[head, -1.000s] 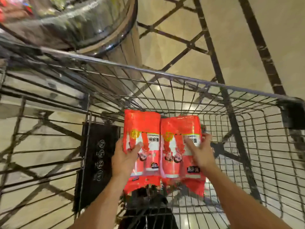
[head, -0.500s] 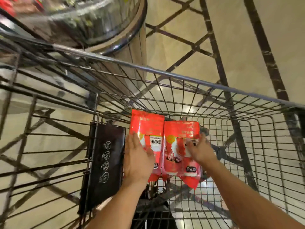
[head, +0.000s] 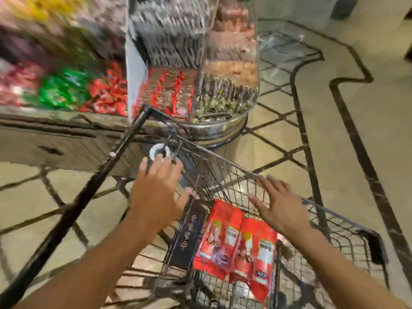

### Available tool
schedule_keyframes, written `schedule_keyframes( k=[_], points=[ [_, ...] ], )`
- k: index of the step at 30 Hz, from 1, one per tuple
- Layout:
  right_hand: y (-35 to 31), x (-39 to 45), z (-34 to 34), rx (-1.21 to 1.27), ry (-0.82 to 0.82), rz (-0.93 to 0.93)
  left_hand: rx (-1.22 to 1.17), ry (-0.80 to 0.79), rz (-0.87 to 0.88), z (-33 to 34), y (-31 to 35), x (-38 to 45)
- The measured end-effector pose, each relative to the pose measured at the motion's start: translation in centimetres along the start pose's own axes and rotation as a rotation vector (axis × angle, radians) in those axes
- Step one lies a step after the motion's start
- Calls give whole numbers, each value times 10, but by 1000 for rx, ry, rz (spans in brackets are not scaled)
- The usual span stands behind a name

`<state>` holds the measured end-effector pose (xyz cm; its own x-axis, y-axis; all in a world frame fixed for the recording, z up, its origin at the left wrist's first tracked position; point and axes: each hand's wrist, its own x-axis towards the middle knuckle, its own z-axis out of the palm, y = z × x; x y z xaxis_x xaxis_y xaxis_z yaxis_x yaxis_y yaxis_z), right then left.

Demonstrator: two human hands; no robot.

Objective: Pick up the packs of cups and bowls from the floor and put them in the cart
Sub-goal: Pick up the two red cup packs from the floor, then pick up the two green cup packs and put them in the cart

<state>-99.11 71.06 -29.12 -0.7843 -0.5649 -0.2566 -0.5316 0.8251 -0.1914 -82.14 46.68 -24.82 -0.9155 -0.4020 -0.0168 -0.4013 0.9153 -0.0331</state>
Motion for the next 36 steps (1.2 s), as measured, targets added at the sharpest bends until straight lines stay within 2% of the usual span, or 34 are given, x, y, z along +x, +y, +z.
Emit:
schedule_keyframes(
  k=[5, 7, 9, 13, 19, 26, 29, 33, 36],
  points=[
    [-94, -11, -104, -113, 163, -207, 44, 81, -234, -113, -69, -50],
    [-144, -23, -139, -162, 207, -286, 68, 206, -281, -147, -105, -81],
    [-196, -40, -165, -202, 265, -367, 73, 281, -341, -171, -147, -114],
    [-309, -79, -191, -206, 357, -520, 53, 310, -475, -211, -235, -197],
    [-496, -151, -182, -93, 458, -699, 60, 434, -727, -240, -361, -341],
    [-687, -224, -136, -47, 383, -920, 69, 521, -897, -248, -479, -489],
    [-757, -240, -117, -41, 380, -1023, 68, 545, -983, -245, -516, -534],
    [-847, -251, -90, -75, 346, -1142, 38, 494, -1110, -236, -571, -575],
    [-913, -255, -68, -71, 342, -1218, 55, 535, -1160, -220, -617, -594]
  ],
)
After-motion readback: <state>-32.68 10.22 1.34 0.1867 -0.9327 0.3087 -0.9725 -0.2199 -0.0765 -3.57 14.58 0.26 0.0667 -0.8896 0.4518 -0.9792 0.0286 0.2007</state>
